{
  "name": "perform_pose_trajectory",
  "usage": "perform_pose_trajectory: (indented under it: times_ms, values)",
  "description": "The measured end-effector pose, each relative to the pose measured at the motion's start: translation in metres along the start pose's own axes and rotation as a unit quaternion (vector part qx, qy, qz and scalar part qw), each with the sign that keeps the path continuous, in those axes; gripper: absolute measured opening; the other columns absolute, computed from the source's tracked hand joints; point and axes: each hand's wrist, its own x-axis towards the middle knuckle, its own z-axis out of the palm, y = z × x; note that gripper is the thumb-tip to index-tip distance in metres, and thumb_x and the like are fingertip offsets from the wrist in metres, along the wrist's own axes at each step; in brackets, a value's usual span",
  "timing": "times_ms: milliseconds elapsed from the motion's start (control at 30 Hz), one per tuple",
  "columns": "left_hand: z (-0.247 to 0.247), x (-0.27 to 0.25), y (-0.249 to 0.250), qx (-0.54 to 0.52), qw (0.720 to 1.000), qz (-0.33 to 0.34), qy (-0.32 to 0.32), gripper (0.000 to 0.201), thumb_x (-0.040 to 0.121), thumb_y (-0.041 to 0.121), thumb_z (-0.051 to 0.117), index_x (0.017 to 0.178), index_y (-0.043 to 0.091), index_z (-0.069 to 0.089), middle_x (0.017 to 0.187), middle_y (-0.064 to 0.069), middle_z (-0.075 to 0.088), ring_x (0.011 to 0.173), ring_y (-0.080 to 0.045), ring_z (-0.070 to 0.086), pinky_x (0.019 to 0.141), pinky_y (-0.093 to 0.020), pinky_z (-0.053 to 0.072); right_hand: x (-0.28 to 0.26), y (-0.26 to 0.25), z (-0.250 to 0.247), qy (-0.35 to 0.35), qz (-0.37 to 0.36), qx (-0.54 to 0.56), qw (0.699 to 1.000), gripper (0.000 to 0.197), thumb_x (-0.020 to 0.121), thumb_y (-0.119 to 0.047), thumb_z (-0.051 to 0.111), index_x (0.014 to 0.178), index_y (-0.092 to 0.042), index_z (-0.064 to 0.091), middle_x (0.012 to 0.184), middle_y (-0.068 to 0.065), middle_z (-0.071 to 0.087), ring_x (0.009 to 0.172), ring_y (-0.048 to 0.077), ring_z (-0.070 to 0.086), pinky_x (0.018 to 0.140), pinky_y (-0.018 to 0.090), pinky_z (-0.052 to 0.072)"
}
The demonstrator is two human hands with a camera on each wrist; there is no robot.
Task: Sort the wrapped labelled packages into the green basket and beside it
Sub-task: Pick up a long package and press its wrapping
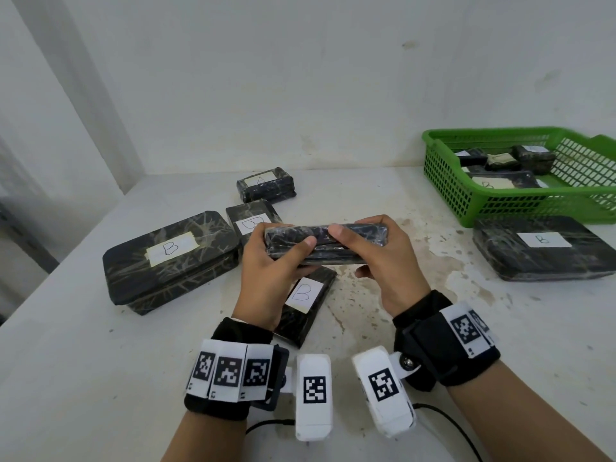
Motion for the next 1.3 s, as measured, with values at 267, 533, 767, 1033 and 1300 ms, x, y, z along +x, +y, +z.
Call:
perform_pose_trajectory:
  times_ms: [267, 533, 767, 1033, 1300]
  values:
    - [0.001, -0.002, 0.001, -0.034, 0.998, -0.011, -0.055, 0.036, 0.081, 0.002, 0.069, 0.113, 0.003, 0.052, 0.103, -0.016, 0.067, 0.092, -0.026, 0.072, 0.071, -0.028, 0.059, 0.006, -0.005, -0.008, 0.003, 0.001, 0.012, 1.000, 0.034, 0.075, -0.022, 0.083, 0.095, -0.015, 0.057, 0.085, -0.001, 0.067, 0.067, 0.011, 0.063, 0.048, 0.021, 0.046]
    - [-0.014, 0.009, 0.005, -0.088, 0.996, 0.015, 0.004, 0.043, 0.083, 0.000, 0.067, 0.122, 0.003, 0.050, 0.108, -0.016, 0.068, 0.091, -0.025, 0.072, 0.071, -0.029, 0.060, 0.009, -0.008, -0.009, -0.133, 0.030, 0.188, 0.973, 0.021, 0.096, 0.001, 0.052, 0.114, -0.010, 0.050, 0.097, 0.010, 0.068, 0.080, 0.016, 0.071, 0.066, 0.025, 0.058]
    - [-0.013, 0.007, 0.006, -0.092, 0.995, 0.045, 0.017, 0.006, 0.095, -0.001, 0.055, 0.098, 0.004, 0.056, 0.091, -0.008, 0.071, 0.088, -0.023, 0.073, 0.080, -0.036, 0.061, 0.010, -0.009, -0.010, -0.175, 0.036, 0.249, 0.952, 0.026, 0.092, -0.010, 0.054, 0.118, -0.010, 0.051, 0.110, 0.014, 0.067, 0.094, 0.023, 0.071, 0.076, 0.031, 0.060]
    - [-0.010, 0.005, 0.006, -0.131, 0.991, 0.004, -0.003, 0.043, 0.091, 0.001, 0.062, 0.131, -0.002, 0.044, 0.120, -0.027, 0.060, 0.114, -0.041, 0.061, 0.079, -0.036, 0.059, 0.011, -0.007, -0.013, -0.162, -0.013, 0.197, 0.967, 0.035, 0.100, 0.003, 0.043, 0.132, -0.007, 0.053, 0.115, 0.019, 0.063, 0.099, 0.026, 0.070, 0.077, 0.033, 0.059]
    - [-0.008, 0.003, 0.004, -0.052, 0.999, 0.015, 0.000, 0.037, 0.091, -0.008, 0.057, 0.127, -0.004, 0.048, 0.112, -0.024, 0.064, 0.093, -0.027, 0.072, 0.079, -0.037, 0.061, 0.002, 0.003, -0.001, -0.121, -0.014, 0.128, 0.984, 0.035, 0.092, 0.004, 0.059, 0.122, -0.013, 0.052, 0.119, 0.019, 0.063, 0.098, 0.022, 0.071, 0.075, 0.031, 0.059]
